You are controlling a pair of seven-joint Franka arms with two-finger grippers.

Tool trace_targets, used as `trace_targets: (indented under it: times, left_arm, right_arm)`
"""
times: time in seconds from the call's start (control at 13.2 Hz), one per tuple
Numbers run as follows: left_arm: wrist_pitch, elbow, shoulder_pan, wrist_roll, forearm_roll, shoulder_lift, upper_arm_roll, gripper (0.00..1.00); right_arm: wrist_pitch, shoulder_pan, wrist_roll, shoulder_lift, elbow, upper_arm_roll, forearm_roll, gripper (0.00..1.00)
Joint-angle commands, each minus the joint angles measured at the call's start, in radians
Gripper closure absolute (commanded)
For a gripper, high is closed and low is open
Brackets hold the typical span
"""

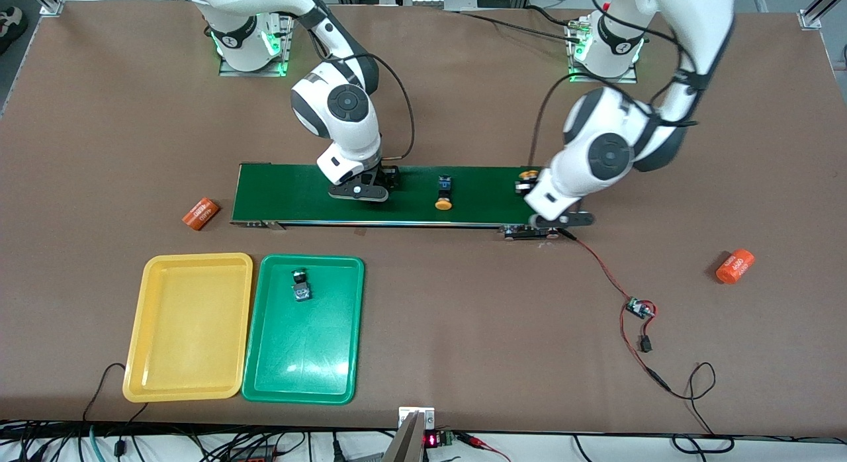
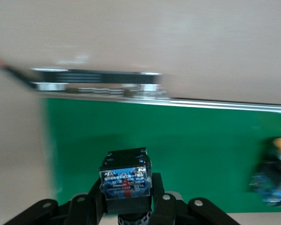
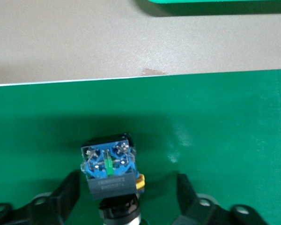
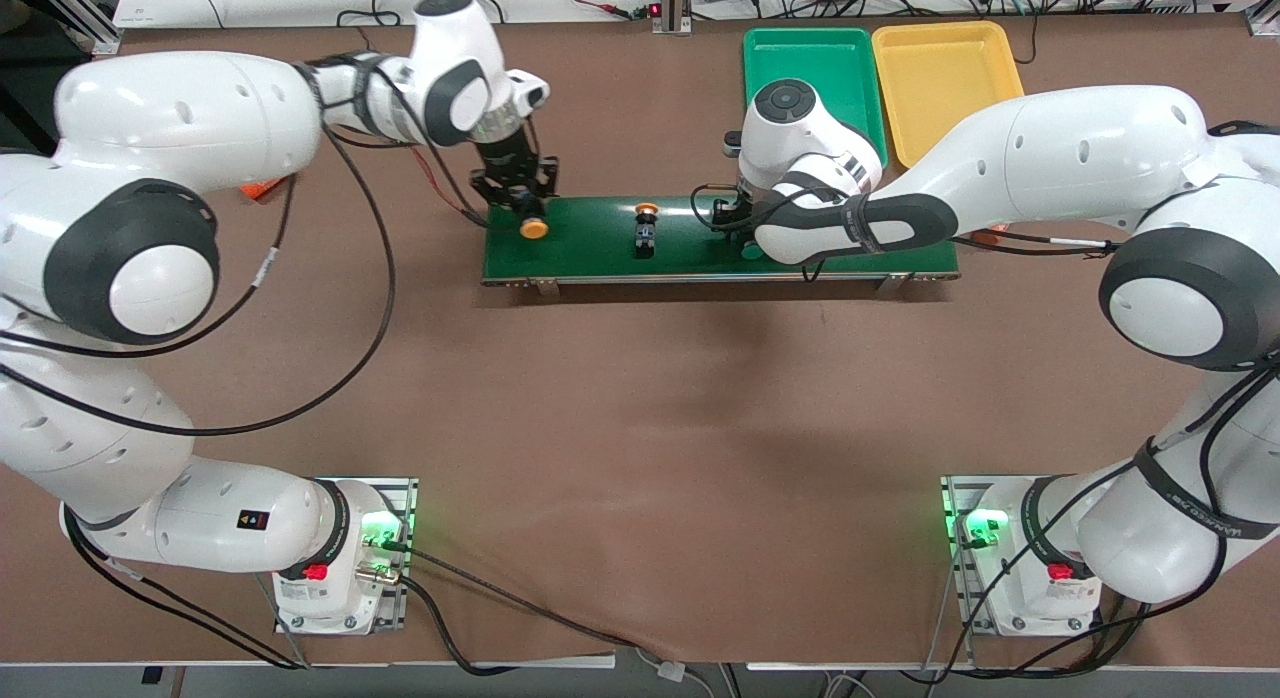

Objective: Sort buttons by color to trays
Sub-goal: 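Lift the green button with the right gripper while the left gripper releases a button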

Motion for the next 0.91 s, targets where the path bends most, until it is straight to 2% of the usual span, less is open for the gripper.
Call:
trace_targets:
  times: [0.0,0.08,0.15,0.23,0.3,0.45,0.61,0.68,0.83]
  left_arm:
    - [0.065,0.033,-0.047,-0.032,-0.057,0.063,0.002,0.84]
    - [0.066,0.032,-0.059,-0.030,-0.057,0.066,0.002,0.83]
    - [0.066,0.030,-0.068,-0.036,-0.057,0.066,0.004,0.78]
    - [0.061,0.028,-0.069,-0.041,-0.059,0.066,0.004,0.44]
    - [0.056,0.025,-0.067,-0.042,-0.059,0.063,0.004,0.00]
    - [0.029,0.027,-0.064,-0.039,-0.059,0.031,0.007,0.00]
    - [-0.057,0.036,-0.038,-0.039,-0.057,-0.034,0.018,0.00]
    - [-0.106,0.036,-0.011,-0.039,-0.051,-0.071,0.025,0.00]
    - [-0.218,0.036,0.095,-0.032,-0.047,-0.128,0.027,0.00]
  right_arm:
    - [0.005,-0.004,0.014,0.007,0.014,0.002,-0.024,0.66]
    - [0.005,-0.007,0.014,0.007,0.014,0.000,-0.024,0.79]
    - [0.005,-0.009,0.014,0.005,0.014,0.000,-0.024,0.87]
    - [0.005,-0.012,0.013,0.001,0.016,-0.003,-0.024,0.90]
    - [0.003,-0.013,0.011,-0.007,0.017,-0.007,-0.024,0.92]
    - [-0.001,-0.027,-0.042,-0.019,0.066,-0.032,-0.024,0.92]
    - [-0.006,-0.033,-0.116,-0.018,0.132,-0.073,-0.023,0.92]
    - [-0.004,-0.044,-0.163,-0.013,0.161,-0.099,-0.015,0.92]
    - [0.000,-0.088,-0.271,0.010,0.211,-0.112,-0.010,0.92]
